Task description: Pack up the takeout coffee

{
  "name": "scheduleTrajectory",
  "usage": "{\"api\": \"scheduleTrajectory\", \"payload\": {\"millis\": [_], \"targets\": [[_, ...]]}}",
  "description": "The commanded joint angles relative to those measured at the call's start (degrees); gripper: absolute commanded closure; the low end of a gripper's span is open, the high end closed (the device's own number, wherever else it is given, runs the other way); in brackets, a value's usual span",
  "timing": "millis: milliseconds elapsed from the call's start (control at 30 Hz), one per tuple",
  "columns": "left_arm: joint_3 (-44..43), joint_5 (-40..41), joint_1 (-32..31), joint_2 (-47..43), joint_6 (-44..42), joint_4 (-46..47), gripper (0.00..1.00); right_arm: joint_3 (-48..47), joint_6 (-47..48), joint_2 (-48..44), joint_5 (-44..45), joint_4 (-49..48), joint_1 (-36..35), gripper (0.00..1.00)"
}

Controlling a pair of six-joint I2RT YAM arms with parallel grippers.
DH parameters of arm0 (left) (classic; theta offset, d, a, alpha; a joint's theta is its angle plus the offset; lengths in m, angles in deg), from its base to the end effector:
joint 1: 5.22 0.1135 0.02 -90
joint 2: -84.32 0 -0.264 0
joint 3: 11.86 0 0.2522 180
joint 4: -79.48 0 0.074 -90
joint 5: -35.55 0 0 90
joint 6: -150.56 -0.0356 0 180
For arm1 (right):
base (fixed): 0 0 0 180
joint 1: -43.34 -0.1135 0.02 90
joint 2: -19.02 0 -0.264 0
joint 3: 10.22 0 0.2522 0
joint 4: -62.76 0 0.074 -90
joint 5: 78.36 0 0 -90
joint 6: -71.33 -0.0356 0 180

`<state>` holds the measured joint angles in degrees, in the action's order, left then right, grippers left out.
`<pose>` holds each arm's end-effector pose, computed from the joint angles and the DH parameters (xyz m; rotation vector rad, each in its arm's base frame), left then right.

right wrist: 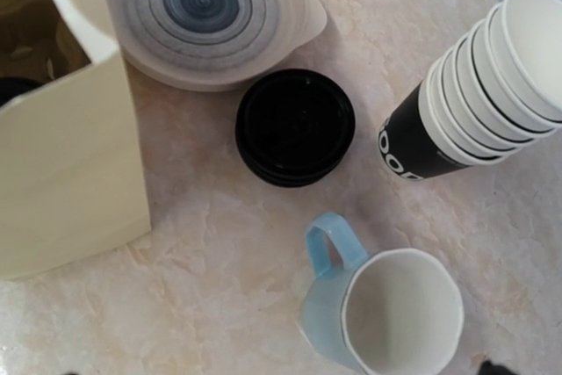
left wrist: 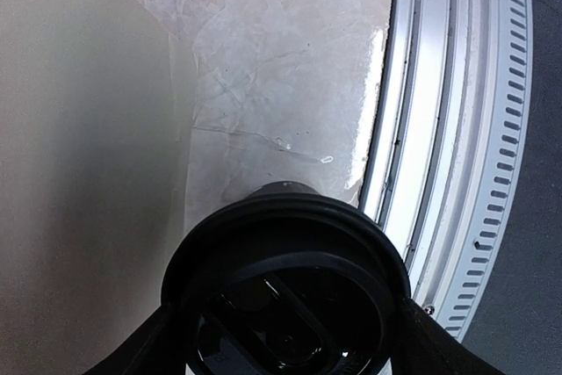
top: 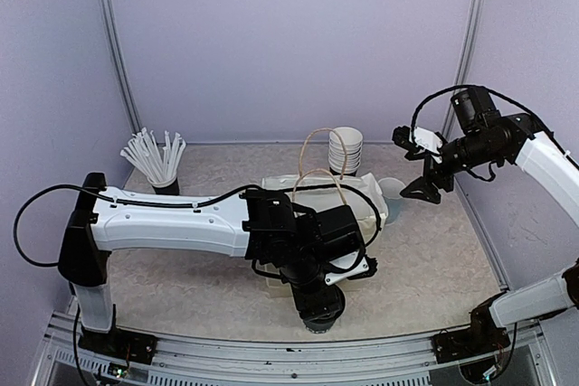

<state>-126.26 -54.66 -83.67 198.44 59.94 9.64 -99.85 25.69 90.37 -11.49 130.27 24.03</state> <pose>0.0836 -0.4099 0.2530 1.8138 2.1961 -0.3266 0.2264 0.0941 0.3619 -1.3925 1.9037 0.2803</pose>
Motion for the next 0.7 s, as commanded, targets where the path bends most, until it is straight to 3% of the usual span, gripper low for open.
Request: {"api": "scheduleTrajectory", "payload": {"millis": [0,200,667], "targets": [[-1.9,-0.3,-0.7,1.8,-0.4,-3.7,0.35,-0.7,0.4,0.6,-0.4,0.4,0.6,0.03],[-9.1,-1.5,-2.8,0.6,-1.1,-8.5,0.42,-7.0,0.3,2.9,-2.1,2.9,0.6,0.04],[-13.8,-2.2,-7.7,-15.9,-4.1,-5.1,0.42,-24.7,-0.5,11.6,-10.2,9.8,0.2,0.08]]}}
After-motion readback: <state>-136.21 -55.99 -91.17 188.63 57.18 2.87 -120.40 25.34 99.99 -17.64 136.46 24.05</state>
